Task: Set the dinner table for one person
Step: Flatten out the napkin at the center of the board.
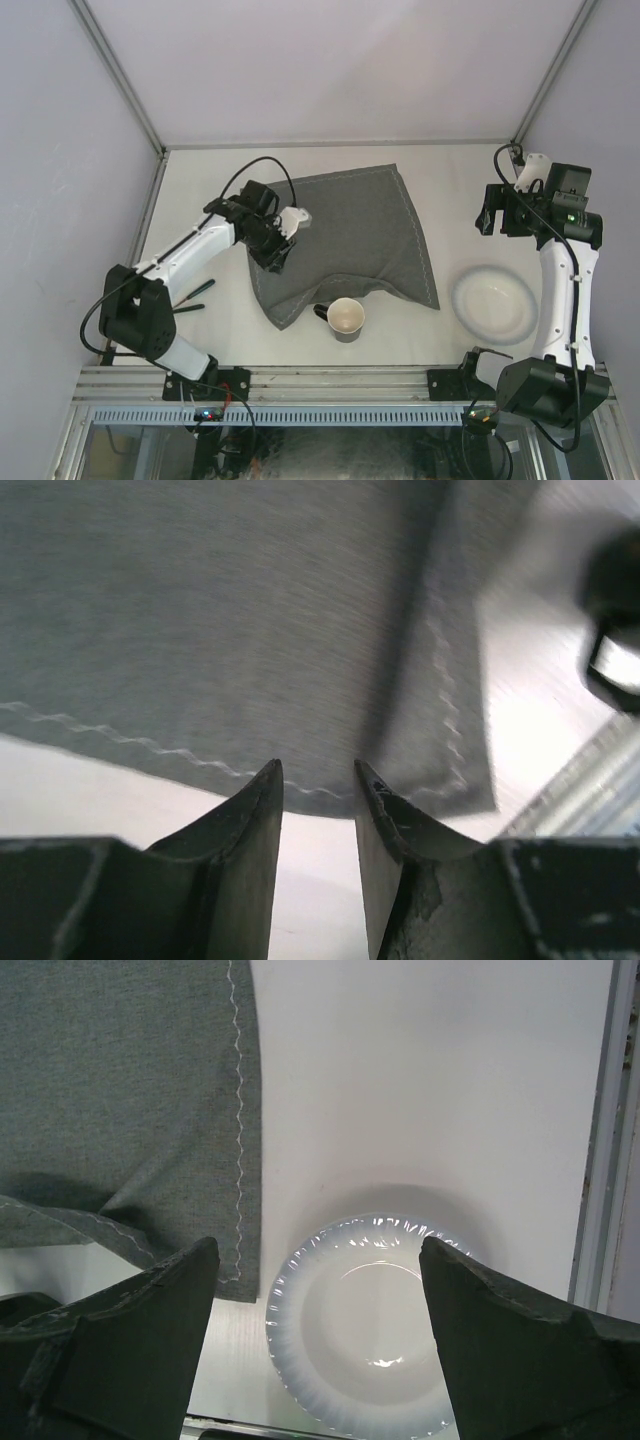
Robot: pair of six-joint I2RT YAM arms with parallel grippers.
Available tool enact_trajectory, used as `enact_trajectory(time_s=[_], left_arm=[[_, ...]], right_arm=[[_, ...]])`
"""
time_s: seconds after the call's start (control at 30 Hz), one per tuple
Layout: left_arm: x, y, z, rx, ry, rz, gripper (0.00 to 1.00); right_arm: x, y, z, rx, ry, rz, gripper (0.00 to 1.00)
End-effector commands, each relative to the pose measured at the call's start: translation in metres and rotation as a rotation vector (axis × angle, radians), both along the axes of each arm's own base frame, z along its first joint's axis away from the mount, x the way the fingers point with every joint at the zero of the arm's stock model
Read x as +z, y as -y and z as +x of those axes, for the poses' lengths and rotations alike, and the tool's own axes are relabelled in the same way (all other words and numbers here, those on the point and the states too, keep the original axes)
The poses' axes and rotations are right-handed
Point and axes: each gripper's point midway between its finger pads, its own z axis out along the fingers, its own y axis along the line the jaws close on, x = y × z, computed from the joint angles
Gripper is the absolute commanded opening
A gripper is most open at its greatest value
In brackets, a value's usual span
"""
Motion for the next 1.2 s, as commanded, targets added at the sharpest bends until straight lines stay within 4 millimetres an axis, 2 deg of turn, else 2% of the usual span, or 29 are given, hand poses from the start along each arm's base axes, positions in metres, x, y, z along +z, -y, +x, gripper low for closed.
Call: enact_trajectory(time_s=[0.0, 0.17, 0.37, 0.6, 0.7, 0.83, 0.97, 1.07, 1.17], left_arm=[[0.008, -0.015, 0.080, 0.367, 0.308, 0.071, 0.39], [-0.001, -0.031, 0.107, 0.520, 0.362, 0.123, 0.39], [-0.007, -0.048, 0.125, 0.639, 0.336, 0.153, 0.38], [0.001, -0.074, 0.140, 0.795, 0.328, 0.136, 0.38], [-0.005, -0.085, 0.146, 0.819, 0.291, 0.153, 0.38], [-0.022, -0.087, 0.149, 0.836, 0.198, 0.162, 0.37], [-0.029, -0.088, 0.157, 0.871, 0.157, 0.163, 0.37], [-0.019, -0.097, 0.176, 0.959, 0.179, 0.106, 0.37], [0.005, -0.119, 0.218, 1.079, 0.240, -0.017, 0.37]], right_arm=[[0.010, -0.003, 0.006, 0.008, 0.049, 0.005, 0.82], [0.009, -0.021, 0.010, 0.069, 0.050, 0.060, 0.81], [-0.012, -0.057, 0.024, 0.201, -0.014, 0.061, 0.82], [-0.033, -0.084, 0.060, 0.285, -0.033, 0.023, 0.81], [-0.035, -0.098, 0.066, 0.325, -0.053, 0.023, 0.81], [-0.039, -0.106, 0.066, 0.349, -0.069, 0.010, 0.81], [-0.040, -0.105, 0.061, 0.356, -0.073, 0.004, 0.81], [-0.040, -0.103, 0.057, 0.350, -0.068, -0.006, 0.81], [-0.040, -0.102, 0.053, 0.350, -0.066, -0.008, 0.81]])
